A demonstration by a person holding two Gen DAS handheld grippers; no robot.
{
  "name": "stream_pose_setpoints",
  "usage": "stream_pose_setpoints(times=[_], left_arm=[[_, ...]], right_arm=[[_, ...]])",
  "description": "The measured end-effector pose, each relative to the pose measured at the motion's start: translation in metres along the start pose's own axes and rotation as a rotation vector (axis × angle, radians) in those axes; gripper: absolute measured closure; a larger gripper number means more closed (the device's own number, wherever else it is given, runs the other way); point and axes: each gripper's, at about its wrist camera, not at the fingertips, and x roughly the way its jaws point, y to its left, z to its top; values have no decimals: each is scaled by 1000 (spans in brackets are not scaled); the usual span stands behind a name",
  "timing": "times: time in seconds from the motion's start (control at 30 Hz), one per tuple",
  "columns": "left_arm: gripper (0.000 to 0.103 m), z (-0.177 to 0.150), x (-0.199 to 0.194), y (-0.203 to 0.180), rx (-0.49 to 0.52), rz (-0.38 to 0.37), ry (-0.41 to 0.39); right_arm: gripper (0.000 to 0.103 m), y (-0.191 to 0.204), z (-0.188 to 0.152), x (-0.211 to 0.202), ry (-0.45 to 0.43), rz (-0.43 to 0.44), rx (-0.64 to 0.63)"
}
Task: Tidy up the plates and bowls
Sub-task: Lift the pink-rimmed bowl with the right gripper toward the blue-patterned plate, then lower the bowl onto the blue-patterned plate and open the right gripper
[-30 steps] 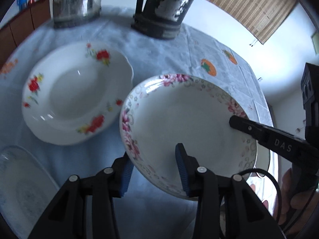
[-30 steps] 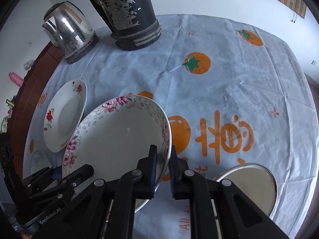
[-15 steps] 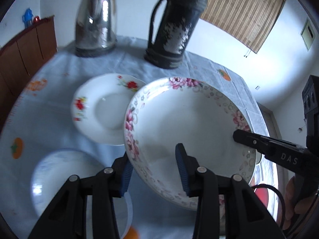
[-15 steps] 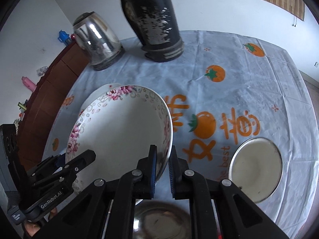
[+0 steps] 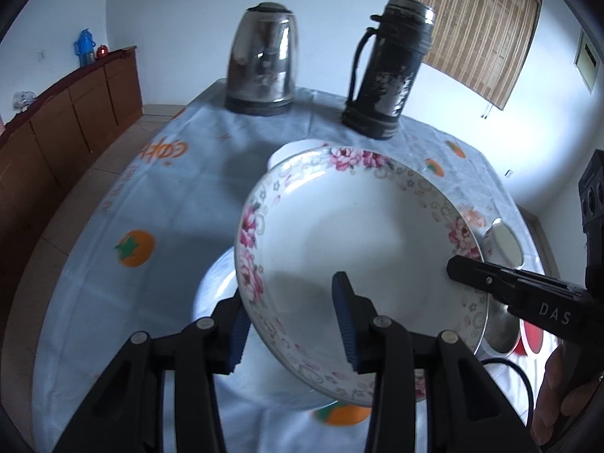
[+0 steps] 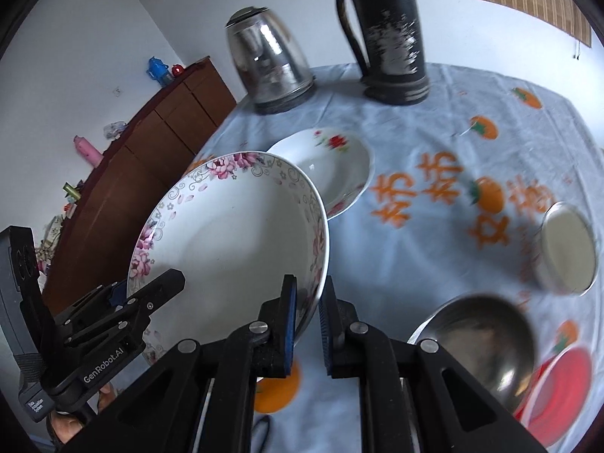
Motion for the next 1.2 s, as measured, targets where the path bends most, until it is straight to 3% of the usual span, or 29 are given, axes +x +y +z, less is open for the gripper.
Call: stream_pose_setpoints(times=[0.3, 0.67, 0.83, 0.97, 1.1, 1.2], left_arm=[[64, -32, 23, 34, 0, 18, 42], [64, -44, 47, 55, -21, 39, 57], [62, -47, 49, 49, 29, 80, 14], [62, -46, 53, 48, 37, 99, -16], [61, -49, 55, 38, 116, 180, -91], [59, -50, 57, 36, 137, 189, -120]], right_arm=[[91, 21, -46, 32, -29, 6, 68], [90, 31, -63, 66, -17, -9, 71], [90, 26, -67, 75, -14, -1, 97], [89, 25, -68, 73, -45, -8, 95], [88, 23, -71, 71, -88, -1, 114], [86, 26, -75, 69, -132, -18, 106]])
